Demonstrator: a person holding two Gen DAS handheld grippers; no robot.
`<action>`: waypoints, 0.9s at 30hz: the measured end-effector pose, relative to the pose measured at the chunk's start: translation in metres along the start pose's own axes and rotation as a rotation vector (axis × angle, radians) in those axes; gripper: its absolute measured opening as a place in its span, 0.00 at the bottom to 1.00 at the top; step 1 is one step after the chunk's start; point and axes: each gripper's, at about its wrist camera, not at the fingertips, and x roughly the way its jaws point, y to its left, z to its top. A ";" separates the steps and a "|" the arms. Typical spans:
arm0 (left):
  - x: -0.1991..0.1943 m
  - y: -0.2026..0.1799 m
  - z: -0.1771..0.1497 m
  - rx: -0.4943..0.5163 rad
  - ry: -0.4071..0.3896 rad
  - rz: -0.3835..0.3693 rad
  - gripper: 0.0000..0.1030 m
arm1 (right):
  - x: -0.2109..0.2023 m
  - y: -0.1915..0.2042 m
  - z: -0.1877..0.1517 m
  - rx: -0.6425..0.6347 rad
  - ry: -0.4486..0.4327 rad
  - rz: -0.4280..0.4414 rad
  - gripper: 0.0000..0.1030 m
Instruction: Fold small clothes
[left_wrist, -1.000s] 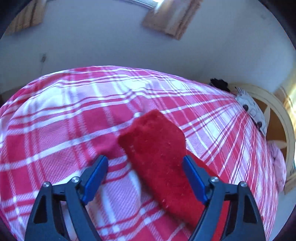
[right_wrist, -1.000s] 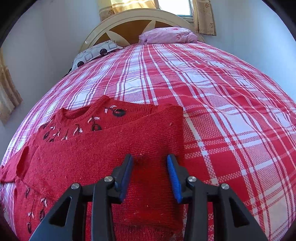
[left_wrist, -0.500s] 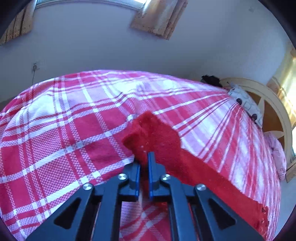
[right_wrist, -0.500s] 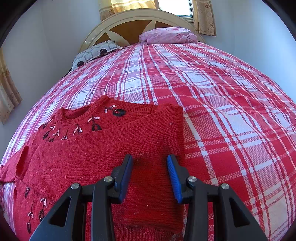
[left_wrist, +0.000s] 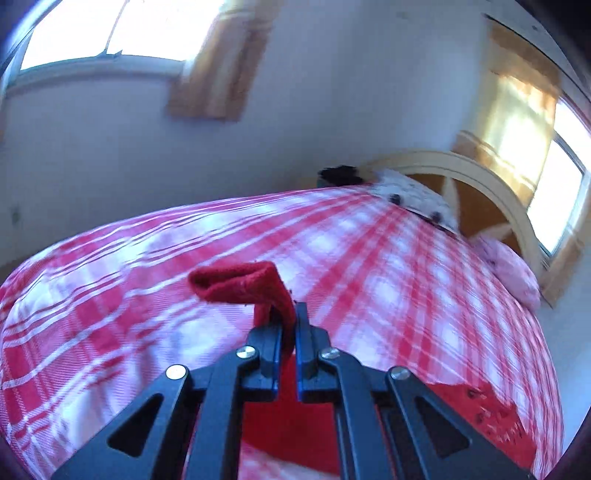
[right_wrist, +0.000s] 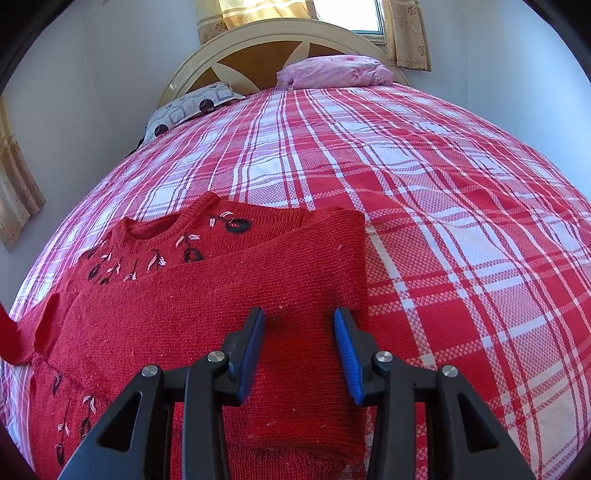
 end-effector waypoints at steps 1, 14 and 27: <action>-0.002 -0.015 -0.002 0.018 -0.001 -0.026 0.05 | 0.000 0.000 0.000 0.001 0.000 0.001 0.40; -0.013 -0.243 -0.144 0.500 0.101 -0.325 0.05 | 0.000 0.000 0.000 0.000 0.000 0.000 0.40; -0.044 -0.203 -0.180 0.532 0.240 -0.290 0.42 | 0.002 0.003 0.001 -0.019 0.011 0.006 0.51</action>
